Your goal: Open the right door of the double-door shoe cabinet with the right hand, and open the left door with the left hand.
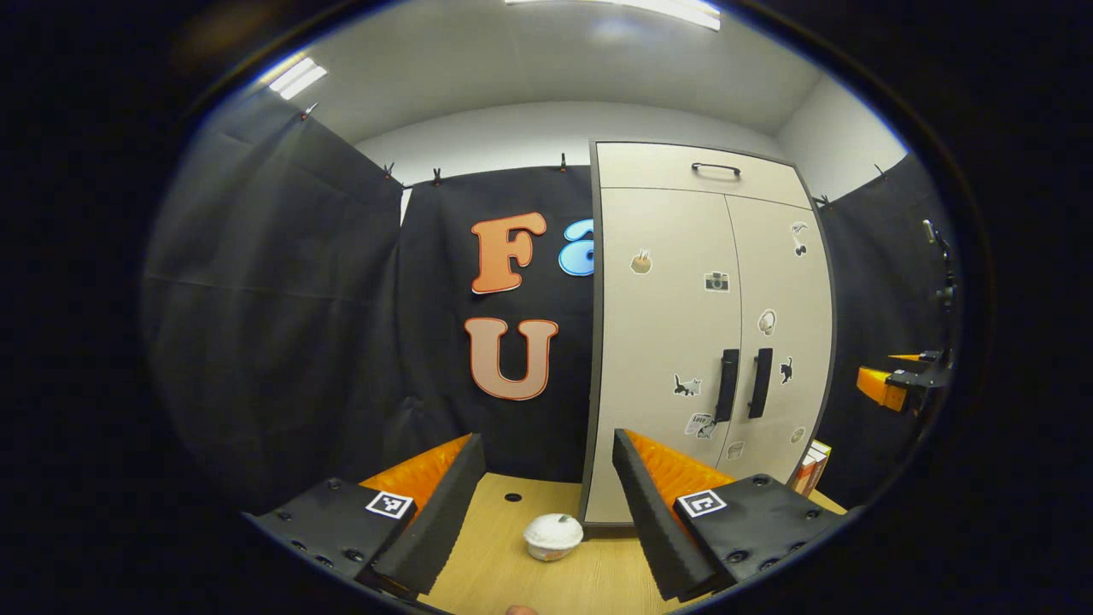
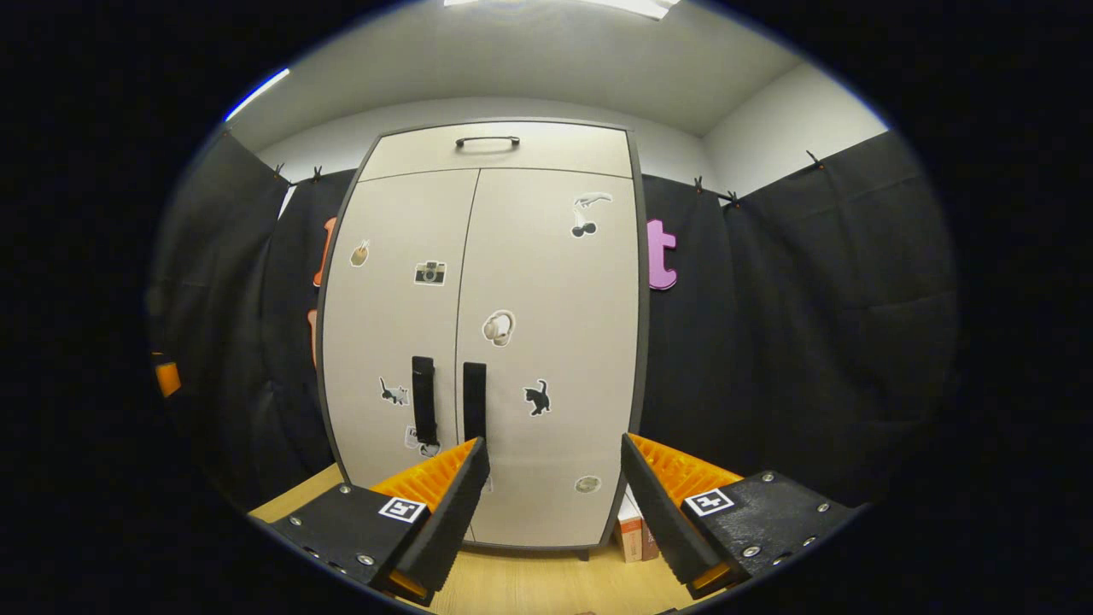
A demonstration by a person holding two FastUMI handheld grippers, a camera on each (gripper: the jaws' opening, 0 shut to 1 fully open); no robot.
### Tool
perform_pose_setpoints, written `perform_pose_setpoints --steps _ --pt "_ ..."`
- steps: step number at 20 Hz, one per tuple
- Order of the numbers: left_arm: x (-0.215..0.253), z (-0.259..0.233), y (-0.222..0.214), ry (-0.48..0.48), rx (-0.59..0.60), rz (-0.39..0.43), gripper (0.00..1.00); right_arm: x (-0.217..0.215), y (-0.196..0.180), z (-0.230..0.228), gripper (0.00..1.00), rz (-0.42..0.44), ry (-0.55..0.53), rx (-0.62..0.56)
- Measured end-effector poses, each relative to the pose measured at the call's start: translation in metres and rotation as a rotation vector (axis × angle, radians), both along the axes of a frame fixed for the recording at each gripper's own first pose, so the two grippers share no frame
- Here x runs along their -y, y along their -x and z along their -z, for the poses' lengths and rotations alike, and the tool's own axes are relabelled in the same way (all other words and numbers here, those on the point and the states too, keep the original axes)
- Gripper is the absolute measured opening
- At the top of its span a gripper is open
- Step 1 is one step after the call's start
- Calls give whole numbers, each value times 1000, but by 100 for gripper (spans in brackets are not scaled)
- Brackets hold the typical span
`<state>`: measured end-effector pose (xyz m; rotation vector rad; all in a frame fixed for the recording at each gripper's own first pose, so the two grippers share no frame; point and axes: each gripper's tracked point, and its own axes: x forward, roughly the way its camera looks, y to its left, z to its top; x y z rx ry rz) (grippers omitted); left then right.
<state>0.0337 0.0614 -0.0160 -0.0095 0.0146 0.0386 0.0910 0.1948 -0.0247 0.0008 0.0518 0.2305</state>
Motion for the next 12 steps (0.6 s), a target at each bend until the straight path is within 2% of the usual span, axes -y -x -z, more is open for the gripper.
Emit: perform_pose_setpoints --steps 6,12 --pt "-23 2 -1 2 -3 -11 96 -55 -40 16 94 -26 -4 -31" --pt "-53 6 -4 8 -10 -40 97 -91 -87 33 94 -22 -4 -80"
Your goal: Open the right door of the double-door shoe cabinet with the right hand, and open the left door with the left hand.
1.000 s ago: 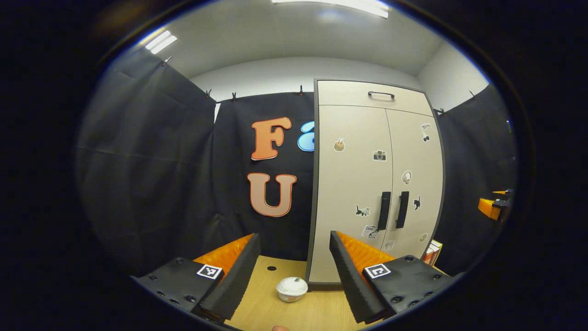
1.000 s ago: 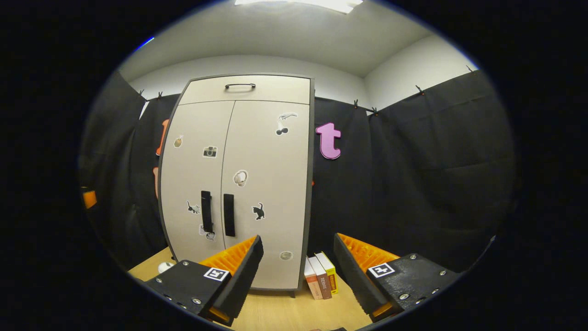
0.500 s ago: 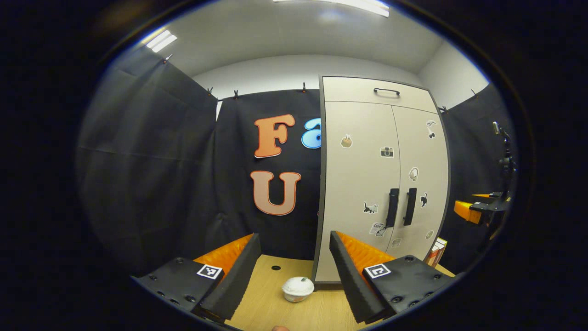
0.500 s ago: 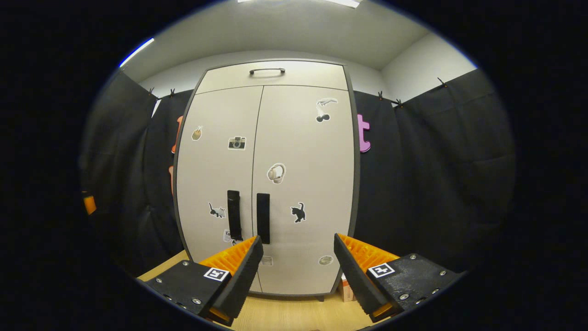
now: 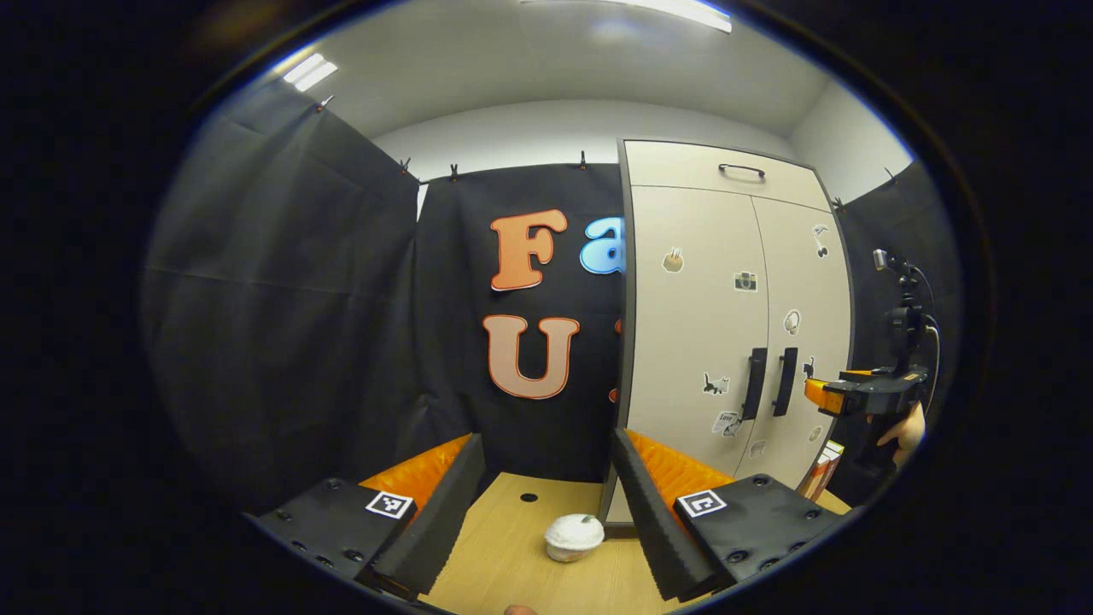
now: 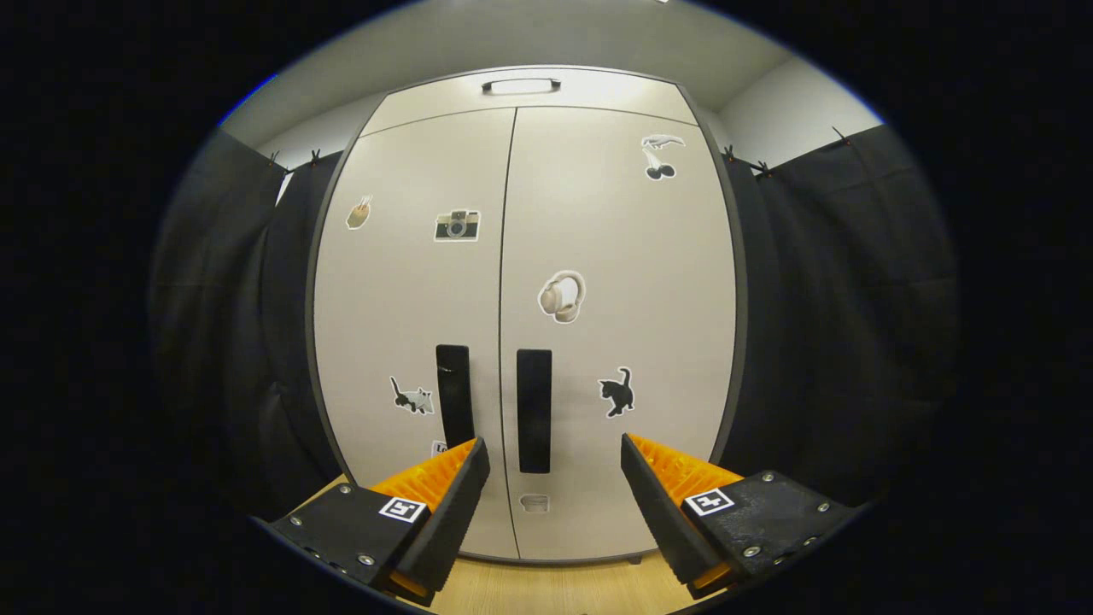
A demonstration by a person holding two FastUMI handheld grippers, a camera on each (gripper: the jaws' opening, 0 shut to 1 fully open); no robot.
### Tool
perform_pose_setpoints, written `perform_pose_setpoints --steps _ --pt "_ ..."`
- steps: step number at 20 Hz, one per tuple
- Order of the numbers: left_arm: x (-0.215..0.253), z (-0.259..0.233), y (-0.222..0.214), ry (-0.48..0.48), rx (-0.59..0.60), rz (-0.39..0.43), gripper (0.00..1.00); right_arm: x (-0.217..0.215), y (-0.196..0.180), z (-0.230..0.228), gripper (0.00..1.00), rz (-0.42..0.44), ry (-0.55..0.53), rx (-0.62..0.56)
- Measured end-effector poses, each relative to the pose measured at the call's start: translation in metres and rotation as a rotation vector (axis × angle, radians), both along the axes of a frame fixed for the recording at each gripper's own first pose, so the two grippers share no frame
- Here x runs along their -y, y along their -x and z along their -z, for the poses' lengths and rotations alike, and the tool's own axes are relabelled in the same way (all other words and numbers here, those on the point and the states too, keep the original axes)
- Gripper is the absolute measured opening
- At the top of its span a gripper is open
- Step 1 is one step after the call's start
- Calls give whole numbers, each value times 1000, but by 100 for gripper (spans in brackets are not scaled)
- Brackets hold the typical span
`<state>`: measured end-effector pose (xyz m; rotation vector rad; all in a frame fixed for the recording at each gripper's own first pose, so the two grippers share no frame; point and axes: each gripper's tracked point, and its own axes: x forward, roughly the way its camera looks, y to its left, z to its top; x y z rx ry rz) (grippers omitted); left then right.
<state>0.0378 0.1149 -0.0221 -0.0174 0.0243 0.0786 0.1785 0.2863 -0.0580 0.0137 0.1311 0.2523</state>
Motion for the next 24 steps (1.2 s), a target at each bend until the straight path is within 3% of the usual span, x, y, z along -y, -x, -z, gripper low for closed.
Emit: perform_pose_setpoints --steps 5,11,17,24 --pt "-19 4 -4 4 -6 -14 96 -16 -38 13 93 29 14 -33" --pt "-29 10 -9 -14 -5 -10 97 -23 -75 33 84 66 32 -68" --pt "-27 15 -14 -9 -12 5 97 -31 -85 38 65 47 1 -89" --pt "-32 16 -8 3 -14 -5 96 -36 -86 41 34 20 -14 -98"
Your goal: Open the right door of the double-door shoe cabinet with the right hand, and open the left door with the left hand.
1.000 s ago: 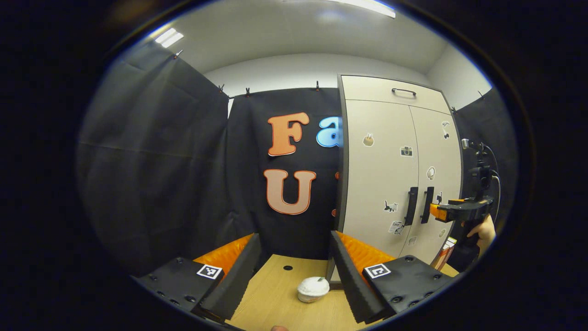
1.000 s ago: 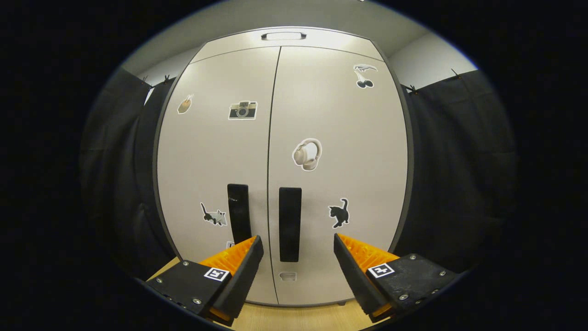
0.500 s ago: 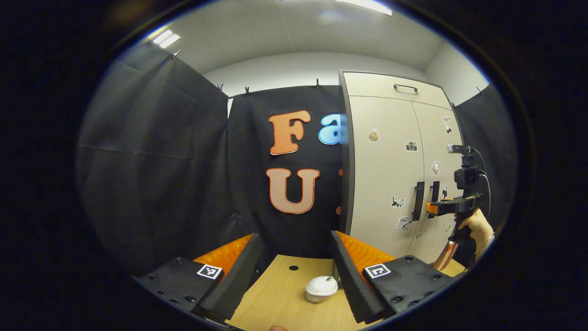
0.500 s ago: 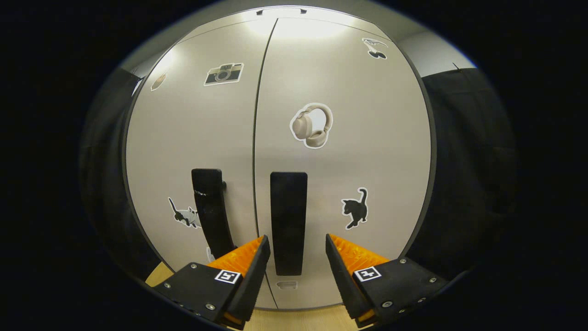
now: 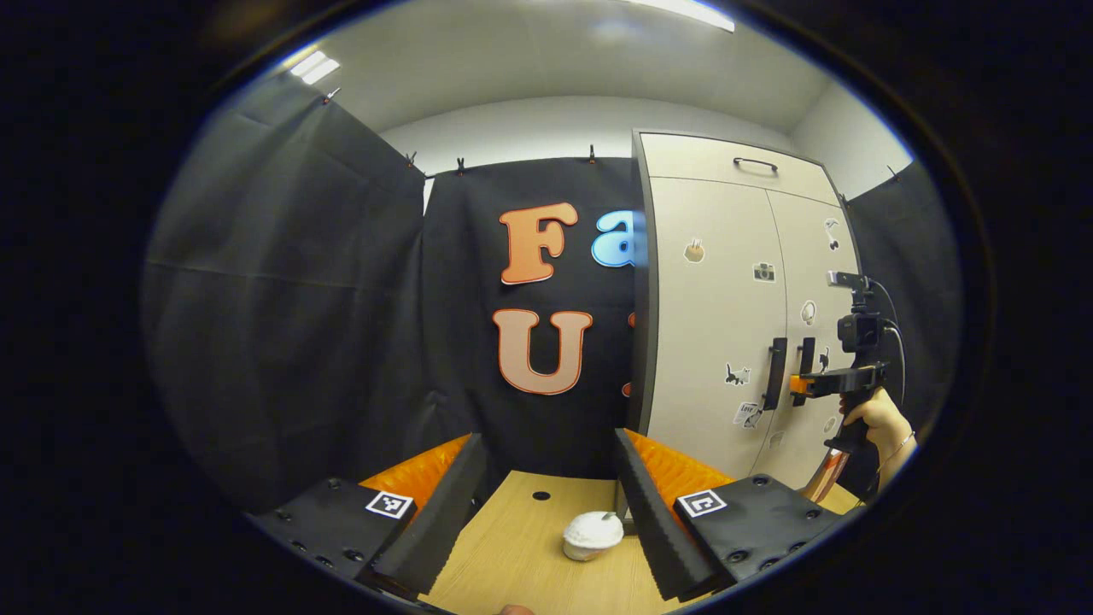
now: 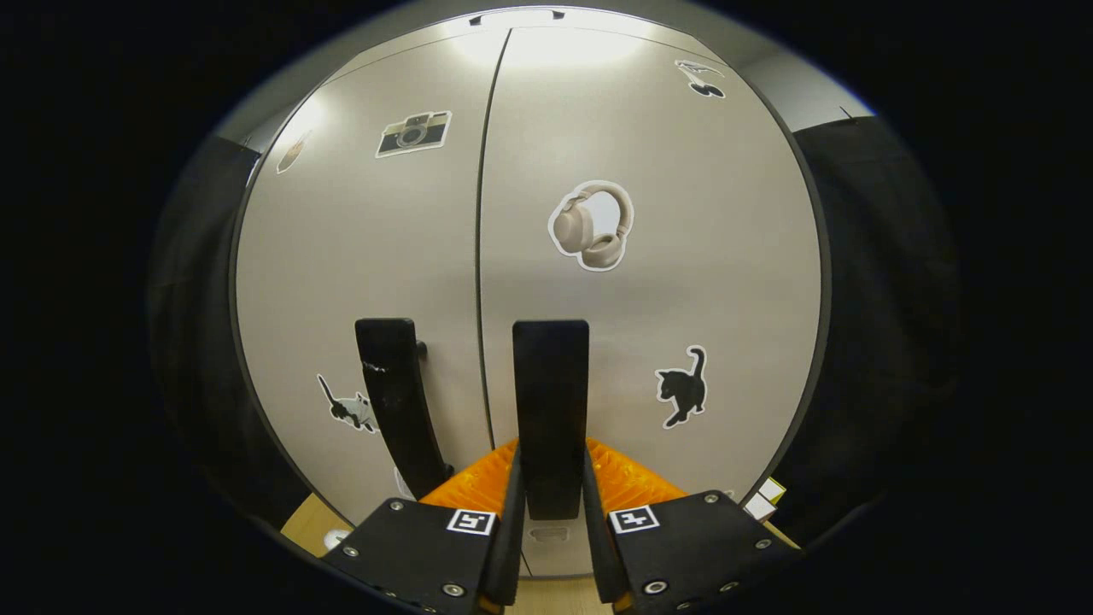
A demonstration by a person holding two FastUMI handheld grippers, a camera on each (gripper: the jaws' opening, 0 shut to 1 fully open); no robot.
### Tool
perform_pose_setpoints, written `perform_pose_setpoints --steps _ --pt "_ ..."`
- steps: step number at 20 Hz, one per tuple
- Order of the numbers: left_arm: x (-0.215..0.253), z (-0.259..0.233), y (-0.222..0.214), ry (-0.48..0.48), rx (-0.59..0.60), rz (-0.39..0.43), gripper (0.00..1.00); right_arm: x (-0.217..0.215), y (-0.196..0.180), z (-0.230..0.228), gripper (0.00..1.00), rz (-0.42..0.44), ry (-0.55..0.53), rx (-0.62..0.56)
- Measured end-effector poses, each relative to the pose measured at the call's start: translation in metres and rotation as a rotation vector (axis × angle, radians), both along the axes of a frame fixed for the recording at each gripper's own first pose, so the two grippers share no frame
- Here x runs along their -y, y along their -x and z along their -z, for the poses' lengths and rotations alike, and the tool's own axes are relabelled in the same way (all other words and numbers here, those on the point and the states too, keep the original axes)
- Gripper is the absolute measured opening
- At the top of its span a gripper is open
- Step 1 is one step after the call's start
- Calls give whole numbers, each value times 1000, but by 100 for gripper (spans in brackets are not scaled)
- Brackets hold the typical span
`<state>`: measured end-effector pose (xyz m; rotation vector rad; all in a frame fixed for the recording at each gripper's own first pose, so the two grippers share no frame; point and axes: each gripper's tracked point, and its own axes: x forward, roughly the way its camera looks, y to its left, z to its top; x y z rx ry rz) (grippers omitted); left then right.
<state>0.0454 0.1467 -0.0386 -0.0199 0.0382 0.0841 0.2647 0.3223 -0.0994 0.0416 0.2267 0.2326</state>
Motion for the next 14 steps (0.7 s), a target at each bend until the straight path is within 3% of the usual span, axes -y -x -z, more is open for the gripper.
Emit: perform_pose_setpoints --steps 8,14 --pt "-5 5 16 22 -16 -24 97 5 14 -4 11 -24 -27 9" --pt "7 -5 34 18 1 -18 97 16 31 -9 8 -26 -30 14"
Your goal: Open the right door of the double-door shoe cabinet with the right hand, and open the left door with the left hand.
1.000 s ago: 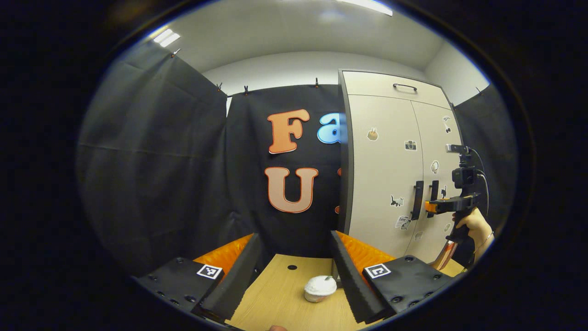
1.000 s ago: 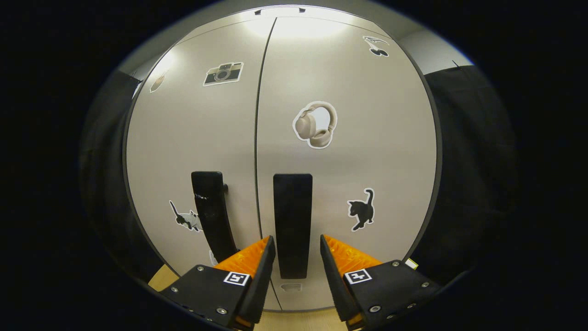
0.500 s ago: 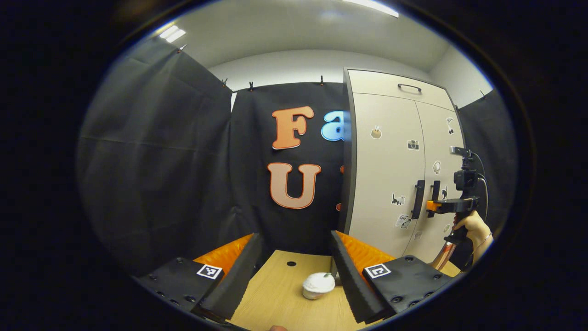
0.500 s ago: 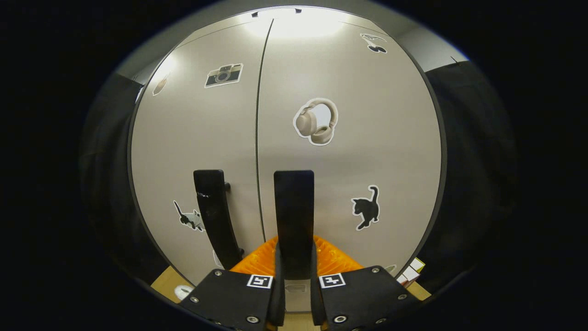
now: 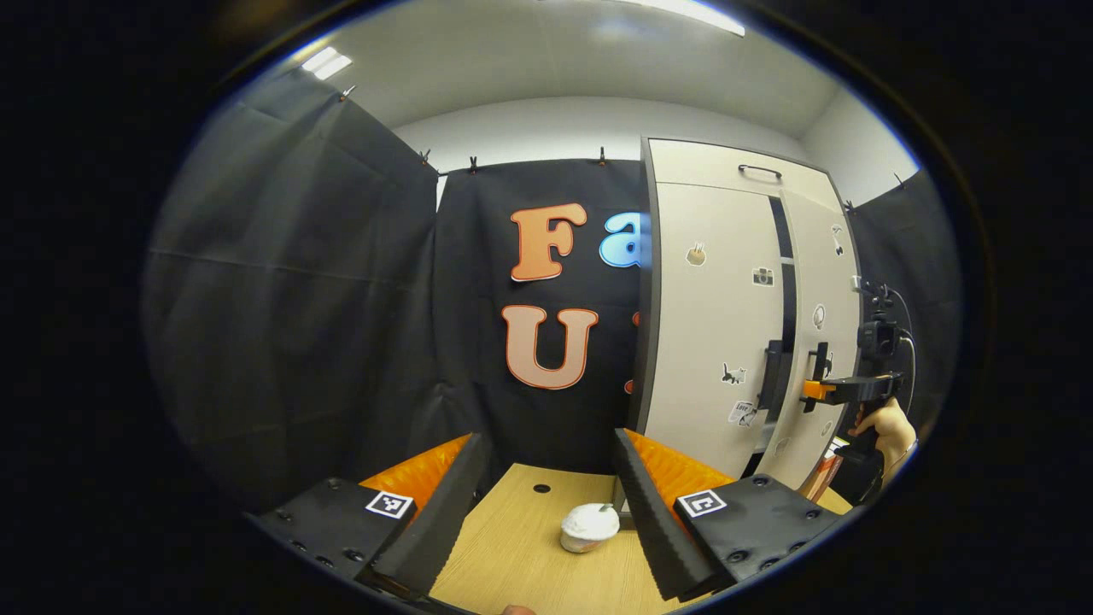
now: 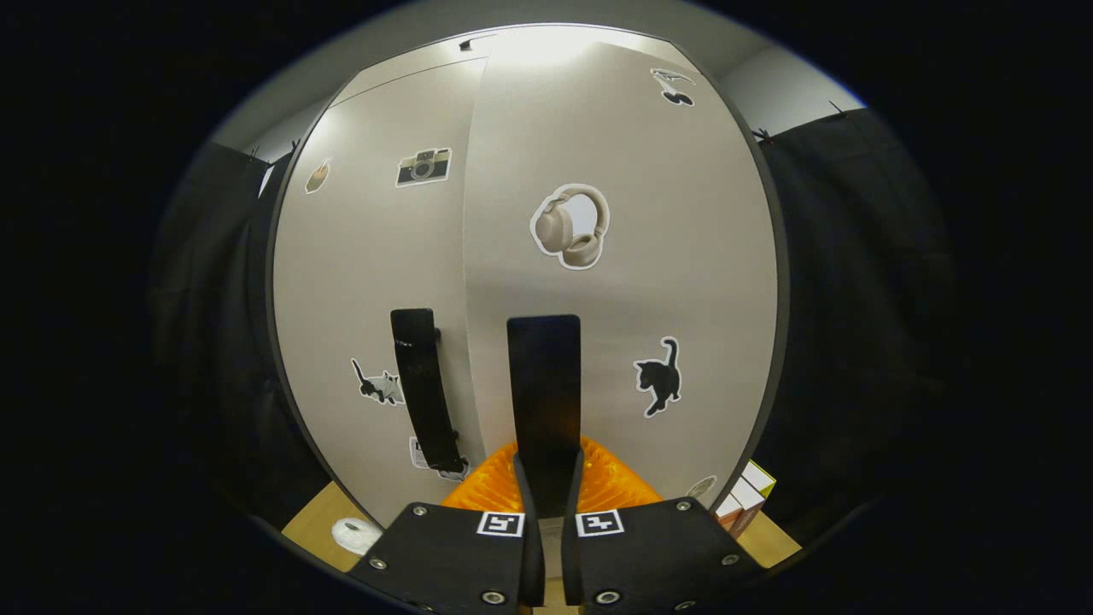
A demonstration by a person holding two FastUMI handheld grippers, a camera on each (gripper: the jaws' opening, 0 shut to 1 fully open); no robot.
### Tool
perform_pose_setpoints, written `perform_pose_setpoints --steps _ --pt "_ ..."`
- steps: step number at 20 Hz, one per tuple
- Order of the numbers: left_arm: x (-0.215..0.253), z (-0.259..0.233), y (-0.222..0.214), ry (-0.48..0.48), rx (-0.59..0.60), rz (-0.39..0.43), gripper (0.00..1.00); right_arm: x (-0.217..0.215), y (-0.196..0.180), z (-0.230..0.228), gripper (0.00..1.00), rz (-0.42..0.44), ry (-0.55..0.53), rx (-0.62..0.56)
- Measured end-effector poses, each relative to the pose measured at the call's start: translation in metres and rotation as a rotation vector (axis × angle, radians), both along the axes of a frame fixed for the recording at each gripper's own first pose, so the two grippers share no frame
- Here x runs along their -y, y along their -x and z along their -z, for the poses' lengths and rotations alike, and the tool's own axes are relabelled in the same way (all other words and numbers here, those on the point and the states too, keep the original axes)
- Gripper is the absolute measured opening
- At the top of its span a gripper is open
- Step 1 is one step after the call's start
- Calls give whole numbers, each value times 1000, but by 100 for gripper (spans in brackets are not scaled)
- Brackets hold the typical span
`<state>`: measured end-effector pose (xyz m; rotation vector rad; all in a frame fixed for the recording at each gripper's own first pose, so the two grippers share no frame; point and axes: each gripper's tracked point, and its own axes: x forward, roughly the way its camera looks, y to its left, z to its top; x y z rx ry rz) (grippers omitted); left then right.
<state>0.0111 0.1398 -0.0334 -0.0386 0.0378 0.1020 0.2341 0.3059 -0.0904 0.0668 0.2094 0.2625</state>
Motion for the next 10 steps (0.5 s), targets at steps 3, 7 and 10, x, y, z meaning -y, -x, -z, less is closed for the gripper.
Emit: perform_pose_setpoints --steps 3,7,10 --pt "6 -5 9 -6 5 5 96 5 5 -2 2 9 -5 8" --pt "10 -10 20 -7 15 6 96 16 14 -4 2 13 -4 25" --pt "14 -13 27 -5 20 6 97 25 19 -5 2 8 -2 30"
